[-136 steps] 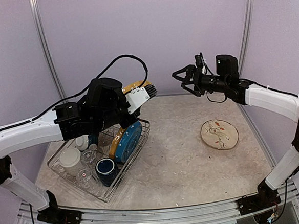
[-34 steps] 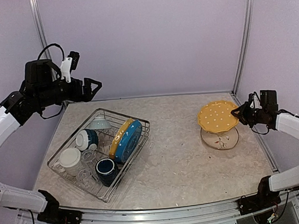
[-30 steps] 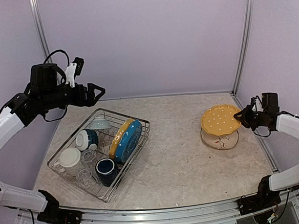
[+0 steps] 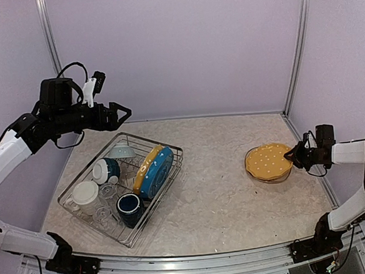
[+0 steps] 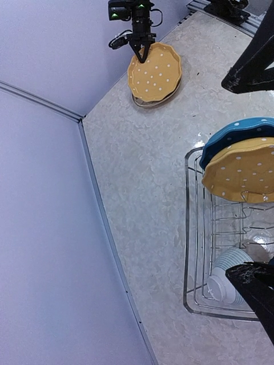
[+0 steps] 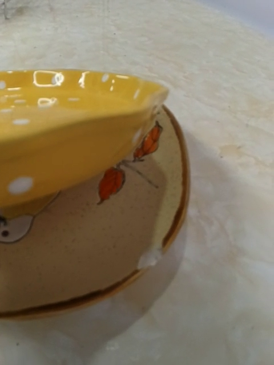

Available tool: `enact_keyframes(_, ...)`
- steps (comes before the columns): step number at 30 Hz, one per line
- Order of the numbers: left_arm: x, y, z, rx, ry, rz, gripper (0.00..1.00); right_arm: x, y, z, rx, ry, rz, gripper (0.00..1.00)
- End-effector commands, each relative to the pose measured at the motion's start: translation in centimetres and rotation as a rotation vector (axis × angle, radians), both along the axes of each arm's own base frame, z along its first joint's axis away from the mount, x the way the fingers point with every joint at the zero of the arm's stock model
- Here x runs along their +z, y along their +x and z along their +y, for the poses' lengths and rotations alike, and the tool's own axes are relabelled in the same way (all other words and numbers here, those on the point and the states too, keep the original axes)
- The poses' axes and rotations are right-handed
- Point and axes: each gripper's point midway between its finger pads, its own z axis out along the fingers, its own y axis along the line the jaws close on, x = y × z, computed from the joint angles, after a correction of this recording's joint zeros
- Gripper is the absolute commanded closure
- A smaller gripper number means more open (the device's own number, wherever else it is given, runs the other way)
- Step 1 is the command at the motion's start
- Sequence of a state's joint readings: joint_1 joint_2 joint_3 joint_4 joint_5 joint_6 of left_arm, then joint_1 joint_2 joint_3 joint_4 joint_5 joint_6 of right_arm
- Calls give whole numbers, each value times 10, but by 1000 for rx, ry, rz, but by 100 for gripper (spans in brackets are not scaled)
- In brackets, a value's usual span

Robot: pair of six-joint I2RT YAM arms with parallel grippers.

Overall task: Unload the mixed dishes from the dish rack
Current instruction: Place the plate with another plate.

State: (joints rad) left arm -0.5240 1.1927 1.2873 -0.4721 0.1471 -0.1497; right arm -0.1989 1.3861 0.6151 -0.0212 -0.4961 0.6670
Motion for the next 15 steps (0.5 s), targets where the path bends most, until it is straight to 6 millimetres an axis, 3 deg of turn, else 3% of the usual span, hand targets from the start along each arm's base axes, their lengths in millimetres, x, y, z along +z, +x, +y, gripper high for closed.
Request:
enact_keyframes(1,-2,2,-1,-5,-3,10,1,4,4,-6,21,-50,-26,79)
enact_keyframes(10,-4,2,-3,-13,-9,20,1,-4,-7,-15,22,-136,34,55)
enact_keyframes(15,-4,1,-4,-16,-10,23,1,-9,-17,-21,13,-188,74,35)
